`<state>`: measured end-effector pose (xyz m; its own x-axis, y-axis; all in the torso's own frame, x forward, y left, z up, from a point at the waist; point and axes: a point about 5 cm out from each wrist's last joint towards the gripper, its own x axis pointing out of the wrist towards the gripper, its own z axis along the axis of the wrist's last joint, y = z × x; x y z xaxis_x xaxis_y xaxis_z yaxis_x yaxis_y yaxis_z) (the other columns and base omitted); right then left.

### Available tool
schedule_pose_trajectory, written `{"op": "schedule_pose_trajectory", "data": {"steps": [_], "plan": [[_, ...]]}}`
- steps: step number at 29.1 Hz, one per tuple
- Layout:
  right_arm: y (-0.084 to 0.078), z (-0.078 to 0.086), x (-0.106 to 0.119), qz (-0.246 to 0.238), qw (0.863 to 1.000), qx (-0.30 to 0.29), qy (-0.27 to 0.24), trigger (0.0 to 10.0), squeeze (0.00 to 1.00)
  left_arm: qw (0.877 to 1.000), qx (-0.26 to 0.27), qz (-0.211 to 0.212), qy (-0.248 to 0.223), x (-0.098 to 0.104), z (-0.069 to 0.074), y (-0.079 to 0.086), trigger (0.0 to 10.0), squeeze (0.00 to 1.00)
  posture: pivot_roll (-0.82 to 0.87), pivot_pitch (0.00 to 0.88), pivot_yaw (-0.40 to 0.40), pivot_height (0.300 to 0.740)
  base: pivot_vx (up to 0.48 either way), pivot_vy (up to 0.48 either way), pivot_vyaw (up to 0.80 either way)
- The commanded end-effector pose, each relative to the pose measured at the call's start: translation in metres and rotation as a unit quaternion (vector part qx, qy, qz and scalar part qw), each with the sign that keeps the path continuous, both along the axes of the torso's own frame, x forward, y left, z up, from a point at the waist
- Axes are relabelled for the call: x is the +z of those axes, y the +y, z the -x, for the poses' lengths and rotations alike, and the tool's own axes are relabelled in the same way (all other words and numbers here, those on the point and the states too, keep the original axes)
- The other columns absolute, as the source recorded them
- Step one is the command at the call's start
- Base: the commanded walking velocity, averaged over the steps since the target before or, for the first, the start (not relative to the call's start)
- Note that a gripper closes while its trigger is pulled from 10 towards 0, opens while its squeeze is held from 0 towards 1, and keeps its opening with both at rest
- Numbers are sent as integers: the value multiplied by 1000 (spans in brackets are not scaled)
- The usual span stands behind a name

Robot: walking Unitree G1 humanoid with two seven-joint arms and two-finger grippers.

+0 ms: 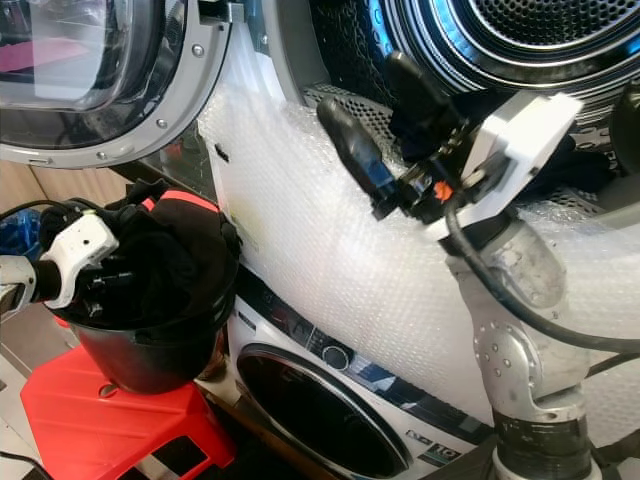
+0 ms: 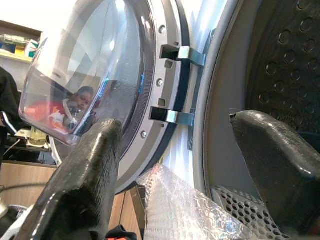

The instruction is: Clothes washing

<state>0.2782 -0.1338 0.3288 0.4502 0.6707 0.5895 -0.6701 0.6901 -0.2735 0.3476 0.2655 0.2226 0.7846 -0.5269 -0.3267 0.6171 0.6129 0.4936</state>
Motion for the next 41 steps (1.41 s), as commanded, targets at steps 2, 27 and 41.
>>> {"op": "schedule_pose_trajectory", "data": {"steps": [2, 27, 41], "plan": [[-3, 3, 3, -4, 1000, -9, -8, 10000, 0, 997, -32, 10, -67, 27, 6, -13, 0, 0, 307, 194, -147, 740, 0, 0, 0], [6, -8, -15, 16, 1000, -23, 14, 10000, 0, 998, 32, -18, -48, 34, 26, -26, 10000, 1000, 342, 188, -147, 740, 0, 0, 0], [5, -4, -15, 14, 999, -33, 14, 10000, 0, 999, 43, -17, 14, 20, 20, -25, 10000, 0, 310, 193, -136, 740, 0, 0, 0]]}}
